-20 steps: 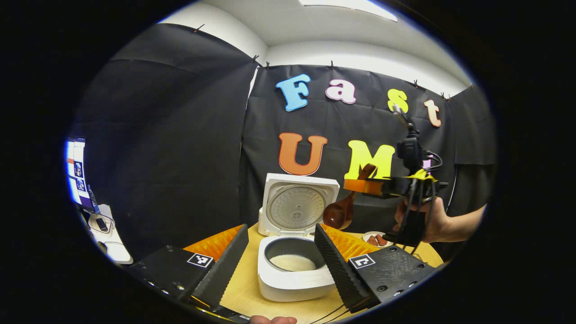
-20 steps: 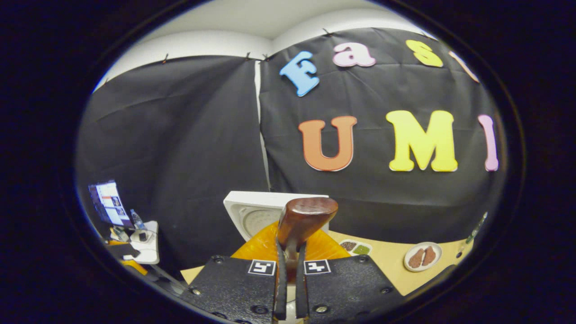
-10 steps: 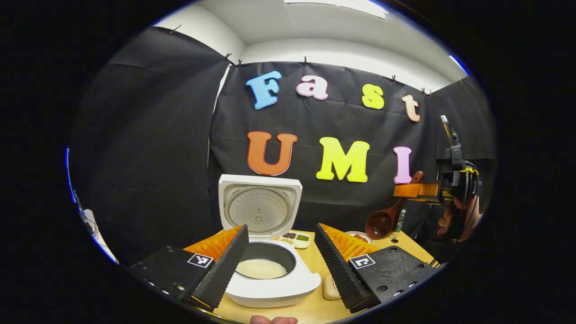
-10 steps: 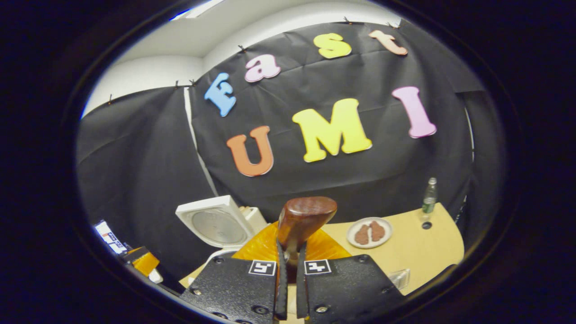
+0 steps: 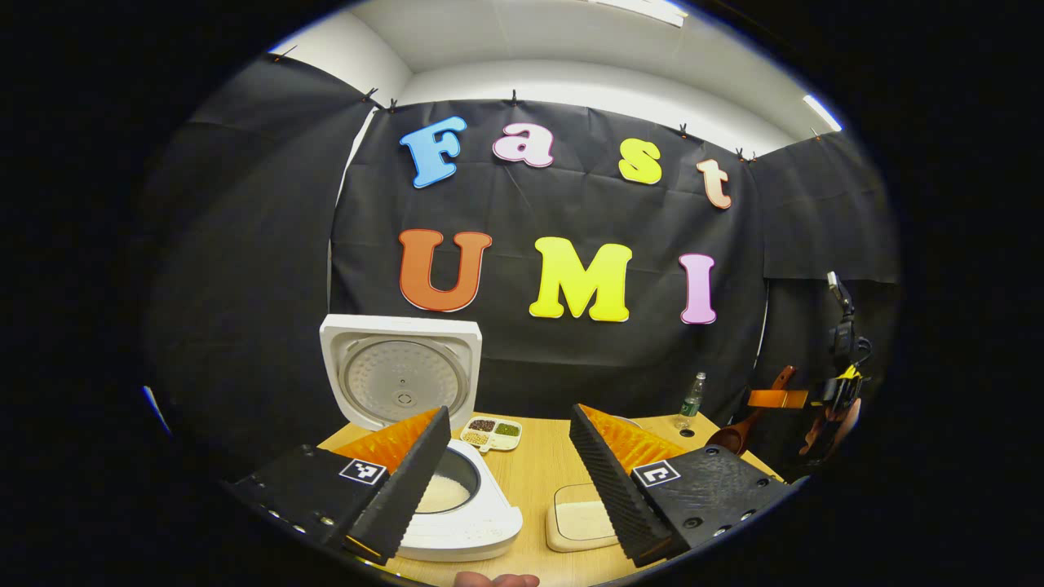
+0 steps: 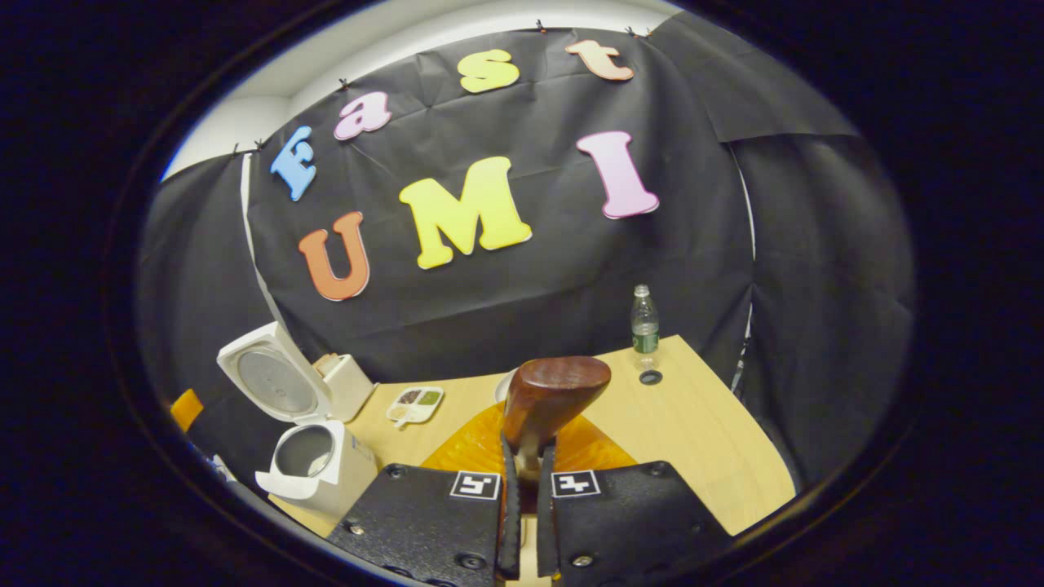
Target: Close the left gripper, press the button to open the rice cooker; take a wooden spoon from the chopstick holder with the right hand, scoop a spoonful of rice and pour it into the rice cooker, then put the wooden spoon back into the chopstick holder.
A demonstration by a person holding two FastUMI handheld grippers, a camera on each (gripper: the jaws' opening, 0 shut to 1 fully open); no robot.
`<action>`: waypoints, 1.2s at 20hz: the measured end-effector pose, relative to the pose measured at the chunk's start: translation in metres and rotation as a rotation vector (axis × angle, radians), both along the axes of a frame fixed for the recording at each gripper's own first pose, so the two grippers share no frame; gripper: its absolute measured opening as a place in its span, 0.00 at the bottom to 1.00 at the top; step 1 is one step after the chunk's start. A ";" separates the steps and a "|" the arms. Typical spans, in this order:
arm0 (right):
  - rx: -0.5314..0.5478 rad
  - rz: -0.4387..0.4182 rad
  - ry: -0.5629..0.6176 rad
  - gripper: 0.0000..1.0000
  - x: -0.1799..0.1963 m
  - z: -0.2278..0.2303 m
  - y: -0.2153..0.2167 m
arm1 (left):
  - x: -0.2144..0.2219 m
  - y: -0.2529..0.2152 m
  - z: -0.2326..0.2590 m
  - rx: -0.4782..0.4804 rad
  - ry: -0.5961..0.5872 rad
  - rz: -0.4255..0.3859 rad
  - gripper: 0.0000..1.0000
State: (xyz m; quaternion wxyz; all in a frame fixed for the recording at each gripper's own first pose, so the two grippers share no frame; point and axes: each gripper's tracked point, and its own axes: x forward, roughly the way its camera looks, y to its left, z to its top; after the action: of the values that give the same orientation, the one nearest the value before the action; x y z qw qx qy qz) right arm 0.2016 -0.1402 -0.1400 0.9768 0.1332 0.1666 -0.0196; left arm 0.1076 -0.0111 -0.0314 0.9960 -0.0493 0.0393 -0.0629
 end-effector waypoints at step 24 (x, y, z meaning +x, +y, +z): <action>0.057 0.001 0.134 0.86 0.049 -0.133 -0.036 | 0.034 -0.017 -0.012 0.025 0.136 0.031 0.94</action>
State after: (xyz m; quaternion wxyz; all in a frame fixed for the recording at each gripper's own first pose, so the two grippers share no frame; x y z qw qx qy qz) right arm 0.2504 -0.1760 -0.2732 0.9592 0.1594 0.2324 -0.0234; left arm 0.1413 -0.0280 -0.0433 0.9925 -0.0415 0.1067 -0.0432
